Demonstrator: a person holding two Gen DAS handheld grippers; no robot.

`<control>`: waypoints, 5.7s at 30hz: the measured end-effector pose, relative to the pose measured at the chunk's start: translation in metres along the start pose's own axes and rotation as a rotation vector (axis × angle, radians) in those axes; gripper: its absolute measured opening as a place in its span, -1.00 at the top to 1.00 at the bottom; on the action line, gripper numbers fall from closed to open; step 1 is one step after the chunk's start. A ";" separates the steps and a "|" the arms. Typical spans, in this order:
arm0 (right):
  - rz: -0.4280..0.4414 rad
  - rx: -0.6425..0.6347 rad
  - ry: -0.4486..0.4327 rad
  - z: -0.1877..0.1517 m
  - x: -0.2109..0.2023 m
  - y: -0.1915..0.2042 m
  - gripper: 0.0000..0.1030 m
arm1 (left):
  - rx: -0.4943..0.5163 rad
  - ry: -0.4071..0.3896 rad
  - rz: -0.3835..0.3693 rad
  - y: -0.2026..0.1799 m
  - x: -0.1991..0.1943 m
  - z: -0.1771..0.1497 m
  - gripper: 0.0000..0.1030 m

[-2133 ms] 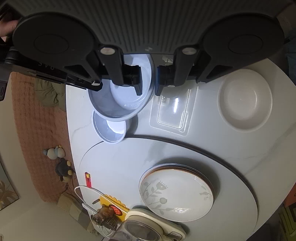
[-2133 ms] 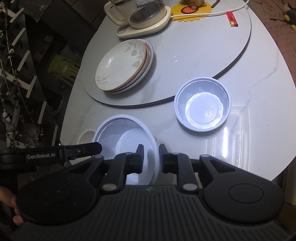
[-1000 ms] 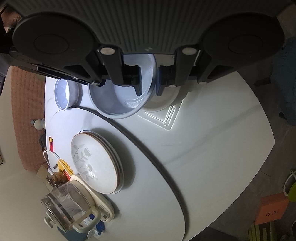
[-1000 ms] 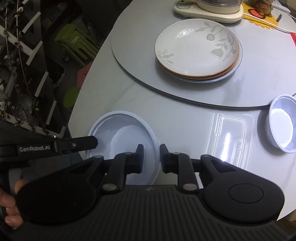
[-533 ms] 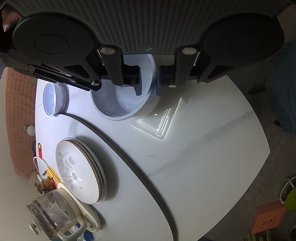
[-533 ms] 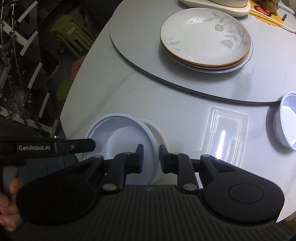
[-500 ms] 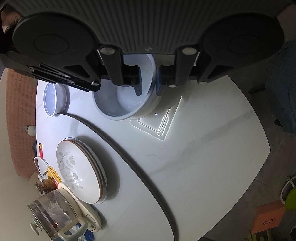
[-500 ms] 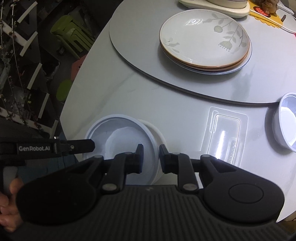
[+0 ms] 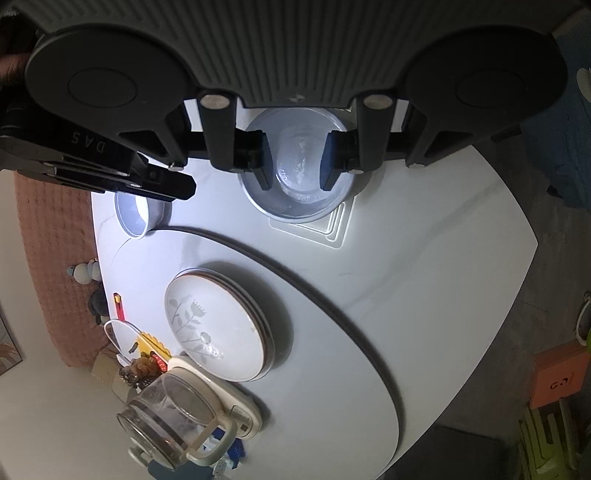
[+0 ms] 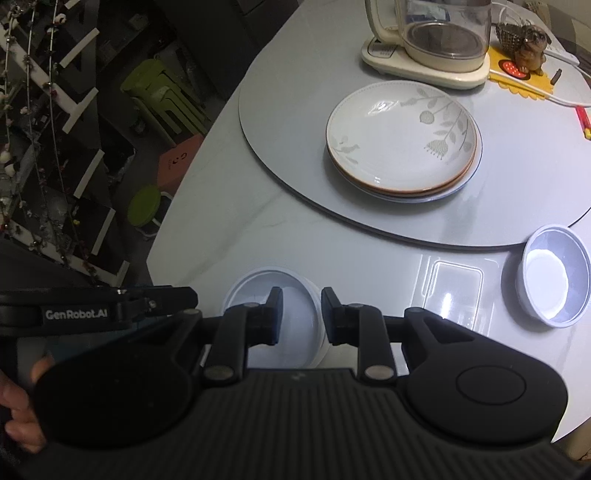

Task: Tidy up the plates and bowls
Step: 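Carry the lavender-rimmed bowl over the white dish and lower it in, then open both grippers and pull them back from the bowl, then move both grippers to the second lavender-rimmed bowl, then close both grippers on the second lavender-rimmed bowl rim and lift it, then carry the lavender-rimmed bowl with both grippers toward the leaf-pattern plate stack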

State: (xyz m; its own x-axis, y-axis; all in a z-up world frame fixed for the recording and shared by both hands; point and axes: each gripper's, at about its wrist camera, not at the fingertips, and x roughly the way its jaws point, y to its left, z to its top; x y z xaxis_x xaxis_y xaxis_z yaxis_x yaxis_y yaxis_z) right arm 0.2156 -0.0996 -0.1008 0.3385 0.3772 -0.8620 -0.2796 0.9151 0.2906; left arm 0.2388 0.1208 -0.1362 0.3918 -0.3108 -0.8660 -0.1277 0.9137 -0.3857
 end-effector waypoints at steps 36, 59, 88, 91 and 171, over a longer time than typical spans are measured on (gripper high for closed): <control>-0.097 0.034 -0.202 -0.010 -0.072 -0.085 -0.64 | 0.186 -0.143 0.056 -0.121 -0.008 -0.006 -0.52; -0.159 0.091 -0.172 -0.019 -0.085 -0.205 -0.64 | 0.250 -0.087 0.088 -0.225 0.046 -0.016 -0.52; -0.134 0.186 -0.102 -0.006 -0.015 -0.305 -0.41 | 0.184 0.088 0.006 -0.248 0.185 -0.005 -0.48; -0.124 0.187 -0.084 -0.005 0.000 -0.306 -0.28 | 0.174 0.090 -0.028 -0.245 0.199 -0.005 -0.44; 0.029 -0.022 0.028 -0.001 -0.025 -0.015 0.52 | -0.077 -0.300 -0.054 -0.041 -0.032 -0.037 0.35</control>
State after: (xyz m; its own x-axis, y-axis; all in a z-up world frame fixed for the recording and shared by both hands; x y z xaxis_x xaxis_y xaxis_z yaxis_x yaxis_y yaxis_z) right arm 0.2105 -0.1232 -0.0845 0.3053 0.3988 -0.8647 -0.3086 0.9005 0.3064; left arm 0.1977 0.0841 -0.1042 0.6498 -0.2569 -0.7154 -0.1633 0.8720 -0.4614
